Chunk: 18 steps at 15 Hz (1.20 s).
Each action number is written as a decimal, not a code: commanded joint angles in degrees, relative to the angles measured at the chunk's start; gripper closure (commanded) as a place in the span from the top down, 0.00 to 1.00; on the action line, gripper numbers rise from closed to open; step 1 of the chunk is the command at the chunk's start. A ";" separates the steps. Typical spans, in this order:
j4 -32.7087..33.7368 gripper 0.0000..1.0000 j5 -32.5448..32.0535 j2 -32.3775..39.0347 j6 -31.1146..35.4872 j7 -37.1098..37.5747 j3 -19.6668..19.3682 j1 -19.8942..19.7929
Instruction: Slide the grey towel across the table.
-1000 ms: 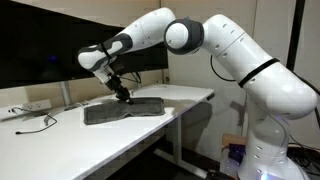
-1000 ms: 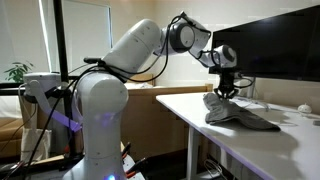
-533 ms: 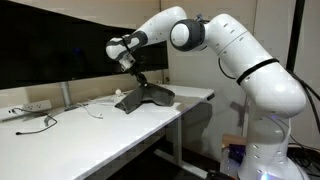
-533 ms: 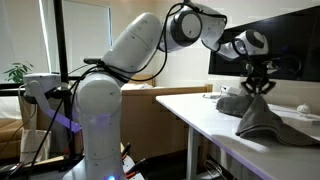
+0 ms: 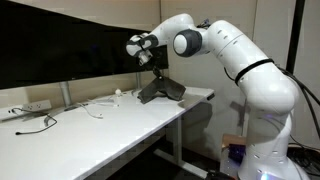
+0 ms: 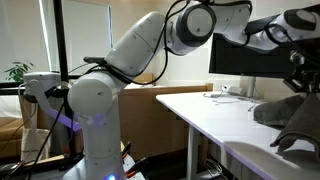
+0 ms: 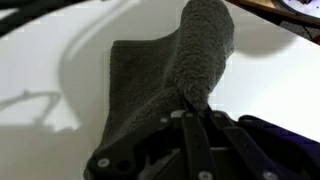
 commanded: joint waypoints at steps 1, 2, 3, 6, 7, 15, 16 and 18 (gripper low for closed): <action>5.30 0.05 -0.47 3.47 -2.20 -3.59 -1.04 -2.40; 5.99 0.05 -0.53 4.15 -2.24 -3.96 -1.27 -2.82; 6.30 0.05 -0.83 4.58 -2.46 -4.58 -1.44 -2.91; 3.88 0.05 -1.62 4.11 -2.18 -4.37 -1.47 -1.32; 1.36 0.05 -2.39 3.13 -1.33 -4.15 -1.37 -0.08; -11.10 0.05 -5.80 0.34 0.93 -1.33 -0.93 9.91; -12.55 0.05 -6.32 0.08 1.03 -1.13 -0.94 11.06; -16.42 0.05 -7.46 -1.22 1.12 -0.53 -0.86 13.54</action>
